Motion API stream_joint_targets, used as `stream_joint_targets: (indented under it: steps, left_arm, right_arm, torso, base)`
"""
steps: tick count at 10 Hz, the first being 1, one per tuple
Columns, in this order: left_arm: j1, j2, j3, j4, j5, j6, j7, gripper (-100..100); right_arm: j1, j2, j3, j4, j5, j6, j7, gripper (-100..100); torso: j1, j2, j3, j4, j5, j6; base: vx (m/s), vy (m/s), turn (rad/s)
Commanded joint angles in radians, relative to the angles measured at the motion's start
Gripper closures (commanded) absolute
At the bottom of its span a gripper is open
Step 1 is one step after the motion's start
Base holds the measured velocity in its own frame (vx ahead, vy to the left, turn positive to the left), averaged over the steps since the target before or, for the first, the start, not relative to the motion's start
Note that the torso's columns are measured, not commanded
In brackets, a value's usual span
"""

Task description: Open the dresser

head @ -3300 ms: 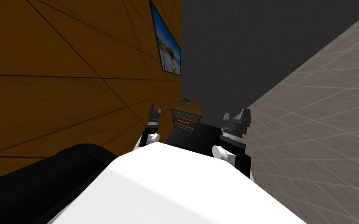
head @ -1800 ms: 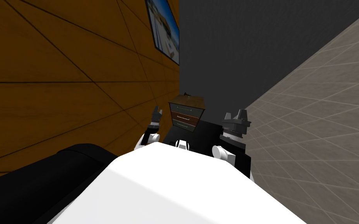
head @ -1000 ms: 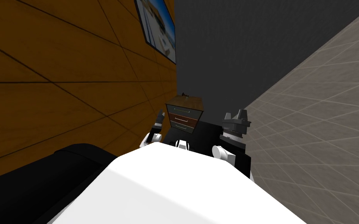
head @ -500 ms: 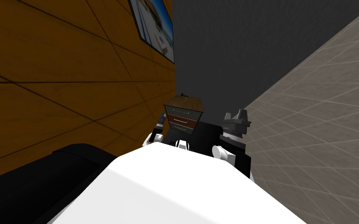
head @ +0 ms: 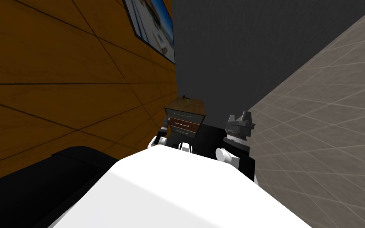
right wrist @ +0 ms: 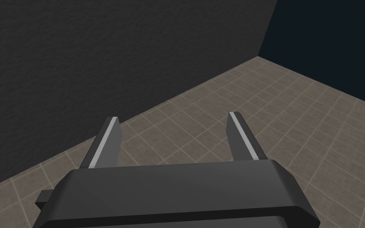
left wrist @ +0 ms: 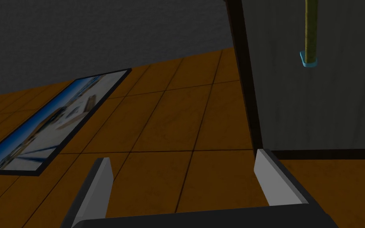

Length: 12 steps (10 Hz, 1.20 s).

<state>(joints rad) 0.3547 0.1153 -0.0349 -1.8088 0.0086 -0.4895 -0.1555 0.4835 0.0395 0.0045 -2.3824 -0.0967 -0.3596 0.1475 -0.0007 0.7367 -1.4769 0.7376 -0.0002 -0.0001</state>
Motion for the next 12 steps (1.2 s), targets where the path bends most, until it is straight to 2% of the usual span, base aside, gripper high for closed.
stream_joint_targets:
  steps: [1, 6, 7, 12]
  left_arm:
    - [-0.019, 0.003, -0.003, 0.055, -0.008, -0.01, -0.003, -100]
    - [-0.06, 0.004, -0.014, 0.181, -0.028, -0.039, -0.013, -100]
    - [-0.06, 0.004, -0.014, 0.181, -0.028, -0.039, -0.013, -100]
    - [-0.102, -0.005, -0.024, 0.314, -0.049, -0.069, -0.024, -100]
  right_arm:
    - [0.0, 0.0, 0.0, 0.0, 0.0, 0.0, 0.0, 0]
    - [0.0, 0.0, 0.0, 0.0, 0.0, 0.0, 0.0, 0]
    - [0.0, 0.0, 0.0, 0.0, 0.0, 0.0, 0.0, 0]
    - [0.0, 0.0, 0.0, 0.0, 0.0, 0.0, 0.0, 0]
  torso:
    - [0.001, 0.001, 0.001, 0.0, 0.0, 0.0]
    - [0.0, 0.001, 0.001, 0.0, 0.0, 0.0]
    - [0.001, 0.0, 0.0, 0.0, 0.0, 0.0]
    - [0.0, 0.001, 0.0, 0.0, 0.0, 0.0]
  base:
    - [0.075, -0.003, -0.036]
    - [0.078, -0.01, -0.037]
    - [0.074, -0.003, -0.007]
    - [0.076, -0.008, -0.035]
